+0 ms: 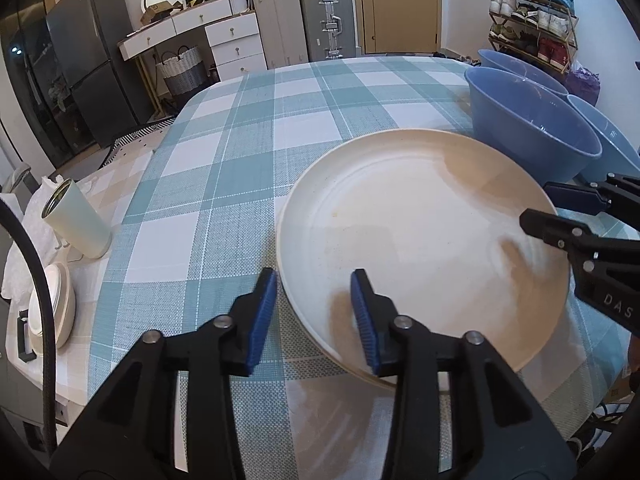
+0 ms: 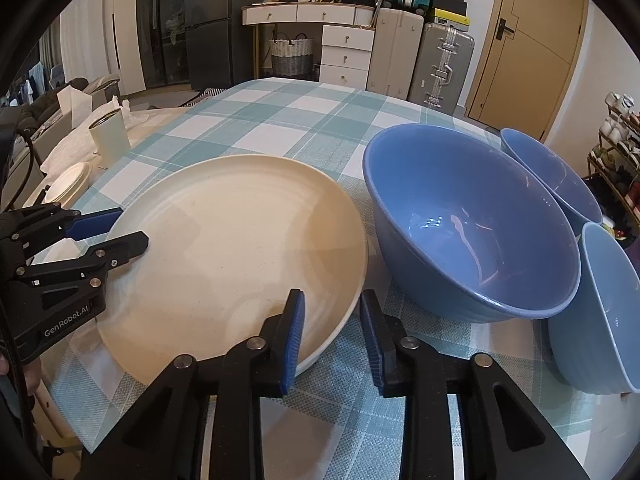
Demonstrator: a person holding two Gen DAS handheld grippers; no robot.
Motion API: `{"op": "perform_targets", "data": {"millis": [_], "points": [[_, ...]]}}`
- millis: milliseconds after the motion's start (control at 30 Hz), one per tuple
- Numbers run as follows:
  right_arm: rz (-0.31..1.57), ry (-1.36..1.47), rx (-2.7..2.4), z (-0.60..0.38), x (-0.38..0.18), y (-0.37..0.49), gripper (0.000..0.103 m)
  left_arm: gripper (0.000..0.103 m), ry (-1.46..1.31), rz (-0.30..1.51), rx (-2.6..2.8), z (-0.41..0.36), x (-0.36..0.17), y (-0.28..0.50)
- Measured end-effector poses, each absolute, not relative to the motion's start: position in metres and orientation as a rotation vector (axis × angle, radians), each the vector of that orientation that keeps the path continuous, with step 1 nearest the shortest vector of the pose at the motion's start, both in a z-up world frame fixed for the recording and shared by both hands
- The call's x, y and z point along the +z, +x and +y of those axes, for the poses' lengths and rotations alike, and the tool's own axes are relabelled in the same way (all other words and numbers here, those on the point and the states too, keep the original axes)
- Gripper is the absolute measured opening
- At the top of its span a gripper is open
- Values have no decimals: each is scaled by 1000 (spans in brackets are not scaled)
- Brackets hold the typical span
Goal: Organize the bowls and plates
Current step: 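Lower the plate onto the cream plate stack and open both grippers, then move both grippers toward the rim of a large blue bowl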
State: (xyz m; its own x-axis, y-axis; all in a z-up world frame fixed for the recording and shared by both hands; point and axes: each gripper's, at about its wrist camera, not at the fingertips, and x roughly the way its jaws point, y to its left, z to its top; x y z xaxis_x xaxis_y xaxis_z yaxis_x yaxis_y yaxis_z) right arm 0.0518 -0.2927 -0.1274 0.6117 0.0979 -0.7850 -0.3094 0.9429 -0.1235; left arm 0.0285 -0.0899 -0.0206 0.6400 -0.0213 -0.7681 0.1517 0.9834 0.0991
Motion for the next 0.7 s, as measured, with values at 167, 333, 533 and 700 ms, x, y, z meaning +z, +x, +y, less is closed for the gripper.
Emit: {"op": "perform_targets", "data": {"millis": [167,333,533,700], "points": [[852,-235,275,-296,-114,42,69,69,120,840,-125,-90,-8,22],[818,-212,310,-298,-98,32,86,77,112,814,-126,-93,7,15],[783,-213,288,-304,-83,25,96,81,119,788,-122,-99,19,7],[754,-201,267,-315,-70,20,100,86,129,770,-132,-107,27,2]]}}
